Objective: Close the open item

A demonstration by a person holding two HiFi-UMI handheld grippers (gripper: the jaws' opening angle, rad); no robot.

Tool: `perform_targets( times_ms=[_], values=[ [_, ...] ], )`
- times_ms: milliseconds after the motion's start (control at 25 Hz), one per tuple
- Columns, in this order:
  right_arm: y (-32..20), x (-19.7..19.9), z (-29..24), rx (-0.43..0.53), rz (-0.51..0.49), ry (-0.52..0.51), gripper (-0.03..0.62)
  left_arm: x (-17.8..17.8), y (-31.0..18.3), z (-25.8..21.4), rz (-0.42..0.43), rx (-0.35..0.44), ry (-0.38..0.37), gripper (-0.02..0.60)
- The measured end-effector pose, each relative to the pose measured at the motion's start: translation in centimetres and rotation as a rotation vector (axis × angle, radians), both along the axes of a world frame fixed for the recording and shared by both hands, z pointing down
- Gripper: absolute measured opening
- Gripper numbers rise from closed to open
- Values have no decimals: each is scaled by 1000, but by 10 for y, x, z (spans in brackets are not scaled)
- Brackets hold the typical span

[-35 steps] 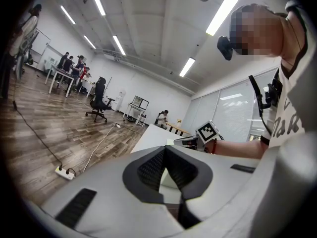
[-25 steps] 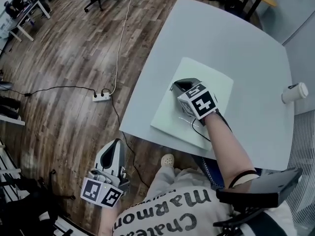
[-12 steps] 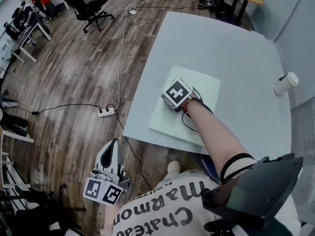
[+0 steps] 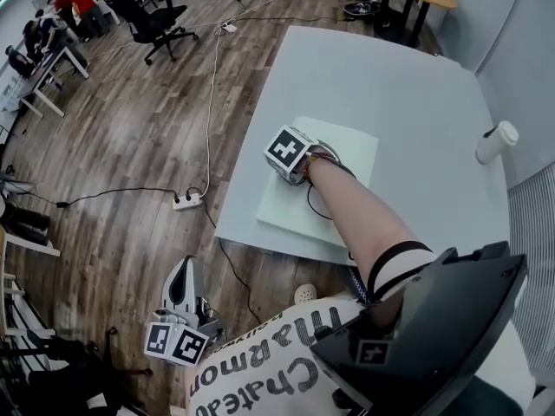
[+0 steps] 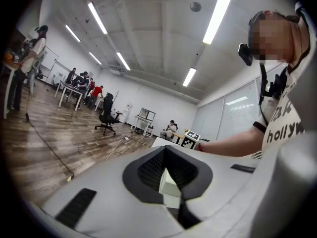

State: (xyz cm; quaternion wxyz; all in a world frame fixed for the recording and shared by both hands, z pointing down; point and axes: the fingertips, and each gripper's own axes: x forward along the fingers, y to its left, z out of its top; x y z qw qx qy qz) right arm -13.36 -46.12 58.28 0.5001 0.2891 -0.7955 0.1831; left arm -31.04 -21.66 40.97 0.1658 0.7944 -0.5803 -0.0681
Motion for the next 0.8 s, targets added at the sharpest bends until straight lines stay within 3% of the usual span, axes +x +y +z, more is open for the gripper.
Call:
perform_targets(
  times_ms=[120,320,480,680,800],
  values=[
    [-4,-3,0,24,6,-12,-5,-9,11,1,-32,-14,10,-5],
    [0,4,-9,18,103,-30,-5,-21,30,-11,-80,2,9,-5],
    [-5,2,-5,76,156,-75,-5,-22,47,-14,-93,17,-1,-5],
    [-4,6,-11,183,254,-182,-5,-20,73,-12,-112,12,-7,-5],
    [-1,19,-35,207,345,-330,-3,-20,85,-5,-132,11,-11,-5]
  ],
)
